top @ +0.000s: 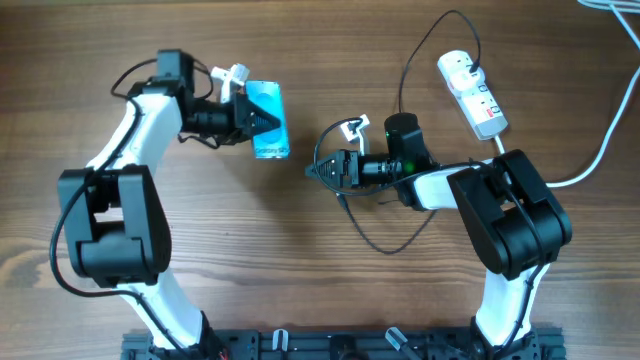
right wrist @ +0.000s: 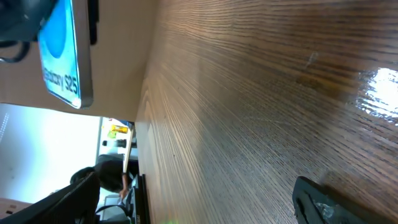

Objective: Plug charger to phone and switch on socket
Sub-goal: 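Move the right gripper down over the black USB-C cable plug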

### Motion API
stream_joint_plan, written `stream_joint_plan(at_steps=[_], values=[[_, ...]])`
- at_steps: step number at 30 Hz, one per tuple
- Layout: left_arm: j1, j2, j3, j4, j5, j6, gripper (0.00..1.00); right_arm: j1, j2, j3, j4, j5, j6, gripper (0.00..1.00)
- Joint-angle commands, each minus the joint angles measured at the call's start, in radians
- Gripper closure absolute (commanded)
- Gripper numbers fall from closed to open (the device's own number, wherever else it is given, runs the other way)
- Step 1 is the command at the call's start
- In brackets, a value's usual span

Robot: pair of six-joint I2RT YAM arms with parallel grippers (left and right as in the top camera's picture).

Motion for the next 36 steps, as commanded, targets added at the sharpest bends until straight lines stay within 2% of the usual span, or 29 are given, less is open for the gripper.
stream_joint_plan(at_steps=[1,4,9,11,14,19,21,23,24,26,29,32,36], values=[[0.067,-0.032,-0.077,0.034,0.235,0.166,0.96,0.001,0.020,-0.006,-0.016,0.083,-0.047,0.00],[0.115,-0.032,-0.103,0.037,0.276,0.213,0.96,0.001,0.020,-0.006,-0.021,0.084,-0.047,0.00],[0.163,-0.032,-0.113,0.038,0.262,0.214,0.96,0.001,0.020,-0.006,-0.027,0.084,-0.047,0.00],[0.165,-0.032,-0.123,0.037,0.257,0.267,0.96,0.001,0.020,-0.006,-0.027,0.085,-0.047,0.00],[0.165,-0.032,-0.145,0.050,0.224,0.269,0.96,0.001,0.020,-0.006,-0.038,0.098,-0.046,0.00],[0.180,-0.032,-0.151,0.091,0.288,0.265,0.96,-0.001,-0.065,0.009,-0.090,0.113,-0.099,0.00],[0.192,-0.032,-0.151,0.094,0.288,0.265,0.96,-0.002,-0.173,0.044,-0.269,0.181,-0.143,0.00],[0.204,-0.032,-0.151,0.098,0.289,0.265,0.96,-0.002,-0.349,0.124,-0.674,0.385,-0.294,0.00],[0.205,-0.032,-0.151,0.098,0.289,0.265,0.96,-0.002,-0.397,0.165,-0.823,0.479,-0.348,0.00],[0.206,-0.032,-0.151,0.098,0.295,0.265,0.96,-0.002,-0.445,0.231,-1.018,0.625,-0.418,0.00],[0.206,-0.032,-0.151,0.116,0.314,0.261,0.96,-0.002,-0.488,0.392,-1.419,0.878,-0.492,0.00],[0.206,-0.032,-0.152,0.107,0.314,0.261,0.96,-0.002,-0.487,0.406,-1.531,0.916,-0.491,0.00],[0.200,-0.032,-0.163,0.101,0.314,0.262,0.96,-0.002,-0.486,0.396,-1.497,0.875,-0.471,0.00]])
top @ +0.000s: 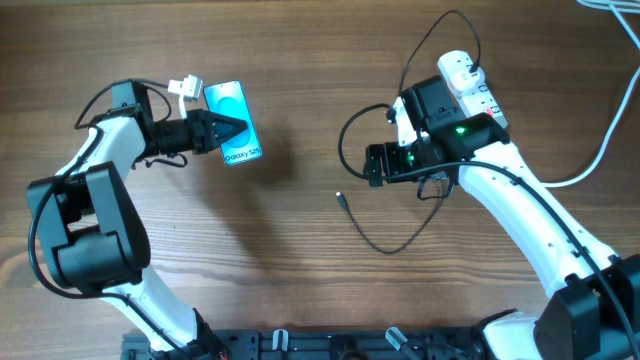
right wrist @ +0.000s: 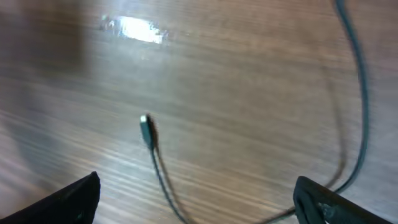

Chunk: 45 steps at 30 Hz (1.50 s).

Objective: Plug charger to phone and switch on socket
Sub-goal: 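Move the right gripper down over the black USB-C cable plug, then grasp the USB-C plug end with the right gripper and lift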

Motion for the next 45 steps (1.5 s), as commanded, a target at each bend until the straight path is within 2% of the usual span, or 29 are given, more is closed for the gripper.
stream_joint_plan(at_steps=[1,2,3,6,11,16,23,33,37,38,43,45], values=[[-0.008,-0.032,-0.014,0.000,0.053,0.020,0.96,-0.002,-0.001,0.003,0.029,-0.027,-0.035,0.01],[-0.020,-0.032,-0.014,0.002,0.053,0.020,0.96,0.000,-0.001,0.003,0.042,-0.086,-0.065,0.14],[-0.029,-0.032,-0.014,0.006,0.057,0.016,0.96,0.005,0.002,0.003,0.045,-0.092,-0.078,0.20],[-0.055,-0.032,-0.014,0.042,0.056,-0.070,0.96,0.047,0.019,0.003,0.026,-0.088,-0.171,0.33],[-0.096,-0.032,-0.014,0.098,0.002,-0.171,0.96,0.149,0.105,0.003,0.029,-0.063,-0.217,0.34],[-0.102,-0.032,-0.014,0.106,-0.016,-0.177,0.96,0.244,0.226,0.003,0.068,-0.045,-0.216,0.34],[-0.102,-0.032,-0.014,0.109,-0.023,-0.176,0.96,0.362,0.372,0.003,0.088,0.100,-0.214,0.40],[-0.102,-0.032,-0.014,0.109,-0.023,-0.176,0.96,0.376,0.401,0.003,0.146,0.255,-0.187,0.43],[-0.102,-0.032,-0.014,0.109,-0.023,-0.176,0.96,0.376,0.401,0.003,0.157,0.259,-0.188,0.43],[-0.102,-0.032,-0.014,0.110,-0.023,-0.176,0.96,0.376,0.401,0.003,0.164,0.264,-0.188,0.44],[-0.102,-0.032,-0.014,0.113,-0.023,-0.176,0.96,0.376,0.401,0.003,0.173,0.274,-0.189,0.65],[-0.102,-0.032,-0.014,0.113,-0.023,-0.176,0.96,0.376,0.401,0.003,0.173,0.286,-0.188,0.67]])
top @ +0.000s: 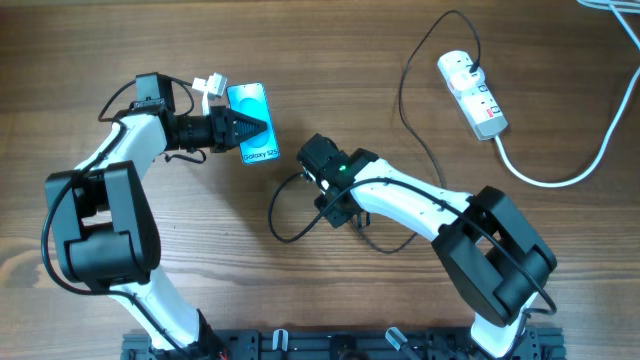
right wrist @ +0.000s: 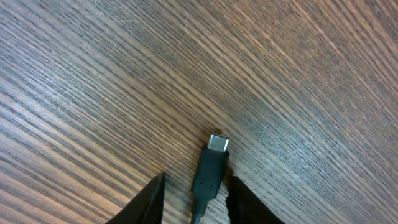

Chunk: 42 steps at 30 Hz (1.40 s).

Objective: Plug charger to phone and switch on socket
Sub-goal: 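Grasp the USB-C plug end with the right gripper and lift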

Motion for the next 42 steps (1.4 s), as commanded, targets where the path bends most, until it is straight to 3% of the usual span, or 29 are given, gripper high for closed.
stream_joint_plan(at_steps=[1,6,10,16,17,18,19,21,24,28,30,37,42], values=[[-0.001,-0.032,-0.005,0.006,0.027,-0.006,0.96,-0.003,0.034,0.000,0.003,0.056,0.004,0.69],[-0.001,-0.032,-0.005,0.006,0.027,-0.006,0.96,-0.003,0.034,0.000,0.003,0.055,0.006,0.84],[-0.001,-0.032,-0.005,0.007,0.027,-0.005,0.96,-0.003,0.034,0.000,-0.001,0.045,0.013,0.80],[-0.001,-0.032,-0.005,0.008,0.027,-0.005,0.96,-0.003,0.034,0.000,-0.006,0.033,0.031,0.84],[-0.001,-0.032,-0.005,0.008,0.027,-0.005,0.96,-0.003,0.034,0.000,-0.011,0.033,0.031,0.83],[-0.001,-0.032,-0.005,0.007,0.027,-0.005,0.96,-0.003,0.034,0.000,-0.013,0.032,0.031,0.71],[-0.001,-0.032,-0.005,0.007,0.027,-0.001,0.96,-0.003,0.034,0.000,-0.016,0.032,0.031,0.66],[-0.001,-0.032,-0.005,0.007,0.027,-0.001,0.96,-0.003,0.034,0.000,-0.015,0.032,0.031,0.66],[-0.001,-0.032,-0.005,0.007,0.027,-0.001,0.96,-0.003,0.034,0.000,-0.019,0.032,0.032,0.76],[-0.001,-0.032,-0.005,0.007,0.028,-0.001,0.96,-0.003,0.034,0.000,-0.029,0.007,0.038,0.79],[-0.001,-0.032,-0.005,0.011,0.028,-0.001,0.96,-0.003,0.034,0.000,-0.031,-0.002,0.039,0.96],[-0.001,-0.032,-0.005,0.027,0.028,-0.002,0.96,-0.003,0.024,0.009,-0.034,-0.037,0.037,0.96],[-0.001,-0.032,-0.005,0.041,0.032,-0.003,0.96,-0.003,-0.046,0.053,-0.030,-0.251,0.034,0.96]])
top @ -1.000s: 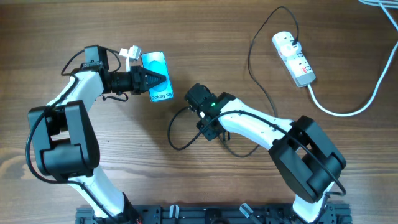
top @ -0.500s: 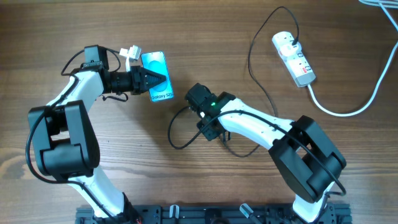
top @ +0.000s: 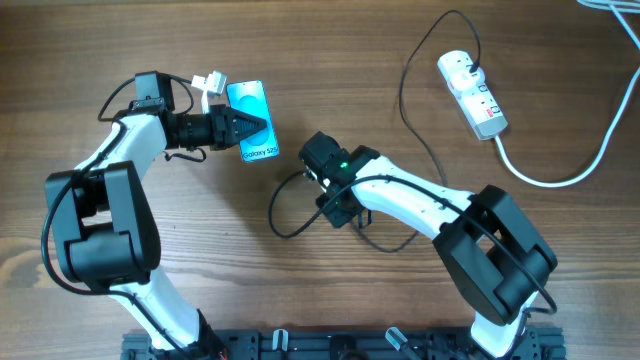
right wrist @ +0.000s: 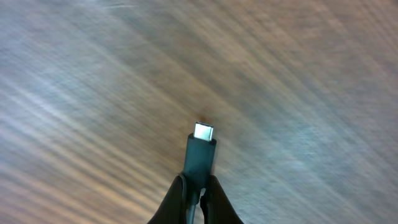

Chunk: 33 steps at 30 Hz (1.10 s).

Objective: Plug charger to phone and switch on socket
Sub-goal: 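Grasp the USB-C plug end with the right gripper and lift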

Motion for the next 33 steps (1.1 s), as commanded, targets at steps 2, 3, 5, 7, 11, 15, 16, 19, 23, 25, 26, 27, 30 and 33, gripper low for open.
stream_joint_plan(at_steps=[2,3,5,7,11,15,16,19,23,25,26,27,30,33], values=[[-0.001,-0.032,-0.005,0.007,0.033,-0.011,0.96,0.004,-0.073,0.041,0.051,-0.322,0.014,0.96],[-0.001,-0.032,-0.005,0.013,0.036,-0.029,0.96,0.004,-0.080,0.041,0.071,-0.366,0.038,0.96],[-0.001,-0.032,-0.005,0.019,0.063,-0.032,0.96,0.004,-0.081,0.041,0.110,-0.445,0.083,0.96],[-0.001,-0.032,-0.005,0.037,0.066,-0.080,0.96,0.005,-0.081,0.041,0.146,-0.536,0.082,0.96],[-0.001,-0.032,-0.005,0.047,0.065,-0.100,0.96,0.004,-0.081,0.041,0.208,-0.604,0.175,0.96],[0.000,-0.032,-0.005,0.047,0.050,-0.100,0.96,-0.005,-0.081,0.041,0.043,-0.203,0.205,0.96],[0.000,-0.032,-0.005,0.047,0.041,-0.100,0.96,-0.014,-0.081,0.041,-0.009,-0.110,0.205,0.96],[0.000,-0.032,-0.005,0.048,0.030,-0.100,0.96,-0.064,-0.081,0.040,-0.099,0.051,0.194,0.96],[0.000,-0.032,-0.005,0.047,0.030,-0.100,0.96,-0.133,-0.081,0.039,-0.063,-0.026,0.125,0.96],[0.000,-0.032,-0.005,0.047,0.030,-0.100,0.96,-0.154,-0.080,0.037,-0.048,-0.035,0.097,0.96],[0.000,-0.032,-0.005,0.047,0.030,-0.100,0.96,-0.155,-0.080,0.037,-0.048,-0.036,0.091,0.96],[0.000,-0.032,-0.005,0.047,0.030,-0.100,0.96,-0.155,-0.080,0.037,-0.045,-0.077,0.040,0.92],[0.000,-0.032,-0.005,0.048,0.030,-0.100,0.96,-0.146,-0.079,0.037,-0.040,-0.182,-0.033,0.60],[0.000,-0.032,-0.005,0.048,0.030,-0.100,0.96,-0.137,-0.079,0.032,-0.034,-0.178,-0.053,0.55]])
